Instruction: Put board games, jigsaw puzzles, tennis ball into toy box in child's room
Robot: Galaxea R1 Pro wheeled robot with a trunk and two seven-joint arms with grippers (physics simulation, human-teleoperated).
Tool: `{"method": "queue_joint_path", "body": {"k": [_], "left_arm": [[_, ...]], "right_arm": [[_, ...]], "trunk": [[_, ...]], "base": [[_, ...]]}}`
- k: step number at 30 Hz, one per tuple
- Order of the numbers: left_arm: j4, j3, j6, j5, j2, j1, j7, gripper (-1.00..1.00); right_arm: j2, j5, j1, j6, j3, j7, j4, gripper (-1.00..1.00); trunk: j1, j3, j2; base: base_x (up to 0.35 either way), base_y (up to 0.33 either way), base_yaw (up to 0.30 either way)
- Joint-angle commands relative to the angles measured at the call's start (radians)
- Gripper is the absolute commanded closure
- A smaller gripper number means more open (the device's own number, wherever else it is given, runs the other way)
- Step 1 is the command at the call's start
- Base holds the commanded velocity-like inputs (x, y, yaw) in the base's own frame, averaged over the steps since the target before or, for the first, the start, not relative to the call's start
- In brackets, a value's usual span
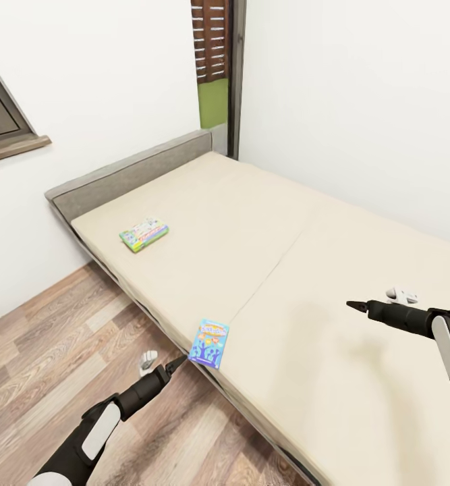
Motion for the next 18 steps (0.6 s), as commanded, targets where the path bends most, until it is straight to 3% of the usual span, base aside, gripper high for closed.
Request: {"method": "queue_joint_path", "body": {"k": [1, 18], "left_arm": [[0.000, -0.001, 0.009, 0.010, 0.000, 0.000, -0.001, -1.00], [0.001, -0.003, -0.016, 0.007, -0.002, -0.014, -0.001, -1.00]], "right_arm": [[0.000, 0.000, -0.001, 0.005, -0.001, 0.004, 0.000, -1.00], [-0.003, 0.000, 0.000, 0.006, -0.002, 0.004, -0.003, -1.00]], "trunk": [[0.000, -0.002, 0.000], [0.000, -0.012, 0.000]], "base": [[0.000, 0.000, 0.000], [0.000, 0.000, 0.000]]}}
